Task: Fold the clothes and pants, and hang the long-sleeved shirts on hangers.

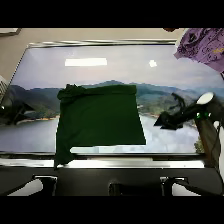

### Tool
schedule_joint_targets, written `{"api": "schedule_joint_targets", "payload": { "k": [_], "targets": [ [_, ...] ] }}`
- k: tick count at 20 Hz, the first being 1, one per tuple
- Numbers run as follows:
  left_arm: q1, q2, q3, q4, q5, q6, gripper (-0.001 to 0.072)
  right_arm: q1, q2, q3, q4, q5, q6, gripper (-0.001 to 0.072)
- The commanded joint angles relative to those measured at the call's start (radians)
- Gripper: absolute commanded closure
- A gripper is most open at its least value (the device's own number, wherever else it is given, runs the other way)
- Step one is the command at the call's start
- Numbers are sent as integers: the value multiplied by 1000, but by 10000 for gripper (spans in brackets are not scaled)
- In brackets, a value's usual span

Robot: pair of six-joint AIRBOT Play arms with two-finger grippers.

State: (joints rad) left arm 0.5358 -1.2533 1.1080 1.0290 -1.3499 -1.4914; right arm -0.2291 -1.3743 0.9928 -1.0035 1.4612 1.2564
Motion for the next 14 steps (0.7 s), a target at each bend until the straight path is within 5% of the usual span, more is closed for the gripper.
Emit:
{"api": "schedule_joint_targets", "payload": {
  "k": [1, 9, 14],
  "targets": [
    [9, 41, -110, 0, 11, 4, 168, -10, 21, -219, 71, -90, -92, 229],
    [9, 40, -111, 0, 16, 3, 168, -8, 21, -383, 263, -294, -180, 229],
    [9, 39, -111, 0, 10, 3, 168, 138, 21, -418, 204, -337, -161, 231]
  ]
}}
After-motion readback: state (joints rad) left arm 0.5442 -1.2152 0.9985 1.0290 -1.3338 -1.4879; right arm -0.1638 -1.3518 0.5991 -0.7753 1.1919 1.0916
